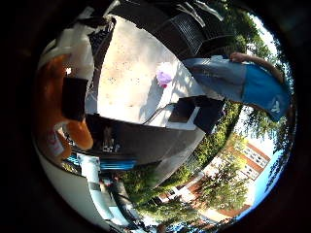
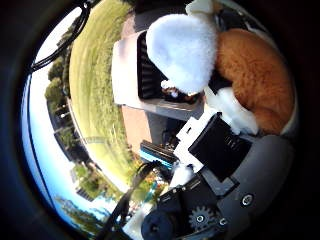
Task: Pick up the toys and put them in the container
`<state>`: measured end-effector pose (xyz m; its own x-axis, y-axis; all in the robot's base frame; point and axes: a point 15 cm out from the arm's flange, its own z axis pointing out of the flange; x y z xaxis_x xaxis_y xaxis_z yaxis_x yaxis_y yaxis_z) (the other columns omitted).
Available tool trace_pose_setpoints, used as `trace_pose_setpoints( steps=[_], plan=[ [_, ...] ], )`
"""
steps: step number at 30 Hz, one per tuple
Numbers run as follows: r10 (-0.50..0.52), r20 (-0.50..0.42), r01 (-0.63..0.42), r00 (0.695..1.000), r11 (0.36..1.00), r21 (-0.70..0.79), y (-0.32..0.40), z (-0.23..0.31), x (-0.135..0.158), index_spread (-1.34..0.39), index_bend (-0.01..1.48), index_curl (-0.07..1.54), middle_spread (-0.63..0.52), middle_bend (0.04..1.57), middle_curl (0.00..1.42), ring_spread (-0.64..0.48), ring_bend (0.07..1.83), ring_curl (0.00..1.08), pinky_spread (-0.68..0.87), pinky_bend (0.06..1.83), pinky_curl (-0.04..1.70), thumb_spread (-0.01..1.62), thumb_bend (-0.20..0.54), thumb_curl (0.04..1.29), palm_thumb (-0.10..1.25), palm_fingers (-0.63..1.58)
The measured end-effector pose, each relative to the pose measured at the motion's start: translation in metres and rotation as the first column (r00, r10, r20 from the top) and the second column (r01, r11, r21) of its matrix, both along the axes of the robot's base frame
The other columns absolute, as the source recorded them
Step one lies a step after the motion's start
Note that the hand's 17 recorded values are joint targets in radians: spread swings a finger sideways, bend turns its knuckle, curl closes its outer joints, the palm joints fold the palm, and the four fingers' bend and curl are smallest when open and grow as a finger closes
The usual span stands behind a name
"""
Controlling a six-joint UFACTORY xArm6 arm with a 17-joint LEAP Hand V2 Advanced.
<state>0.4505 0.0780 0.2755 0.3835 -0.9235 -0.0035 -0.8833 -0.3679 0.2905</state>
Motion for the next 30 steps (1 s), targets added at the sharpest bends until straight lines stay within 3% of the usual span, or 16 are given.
trace_pose_setpoints(
  steps=[6,14,16,18,19,20,25,30],
  plan=[
    [0.043,-0.098,-0.033,0.994,0.995,0.098,0.079,-0.039,-0.013,-0.89,0.55,1.40,-0.18,1.47,1.01,-0.12,1.67,0.83,0.16,1.58,1.01,1.14,-0.014,0.81,0.89,0.56],
    [-0.038,-0.076,0.045,0.996,0.994,0.099,0.117,-0.126,0.050,-0.87,0.56,1.47,-0.16,1.45,0.98,-0.09,1.67,0.80,0.16,1.51,1.01,1.20,-0.018,0.76,0.83,0.57],
    [-0.054,-0.049,0.059,0.997,0.993,0.104,0.120,-0.143,0.062,-0.86,0.59,1.41,-0.13,1.33,0.90,-0.02,1.52,0.72,0.19,1.43,0.96,1.21,-0.025,0.71,0.82,0.61],
    [-0.055,-0.076,0.062,0.996,0.994,0.095,0.116,-0.157,0.059,-0.82,0.47,1.35,-0.11,1.02,0.81,0.03,1.40,0.70,0.22,1.38,0.96,1.21,-0.032,0.68,0.81,0.11],
    [-0.052,-0.100,0.061,0.994,0.994,0.089,0.113,-0.161,0.054,-0.78,0.40,1.26,-0.07,0.80,0.72,0.08,1.23,0.66,0.25,1.29,0.92,1.20,-0.034,0.65,0.80,-0.21],
    [-0.041,-0.129,0.052,0.991,0.995,0.084,0.110,-0.166,0.048,-0.77,0.36,1.22,-0.06,0.75,0.68,0.10,1.16,0.62,0.27,1.25,0.90,1.20,-0.031,0.64,0.80,-0.26],
    [0.053,-0.166,-0.034,0.985,0.992,0.120,0.099,-0.175,0.043,-0.66,0.12,0.95,0.02,0.36,0.48,0.22,0.72,0.39,0.37,0.95,0.71,1.17,-0.027,0.58,0.80,-0.29],
    [0.042,-0.160,-0.020,0.986,0.990,0.139,0.070,-0.165,0.052,-0.57,0.07,0.71,0.04,0.20,0.40,0.27,0.56,0.32,0.43,0.81,0.59,1.14,-0.027,0.54,0.80,-0.20]
  ],
)
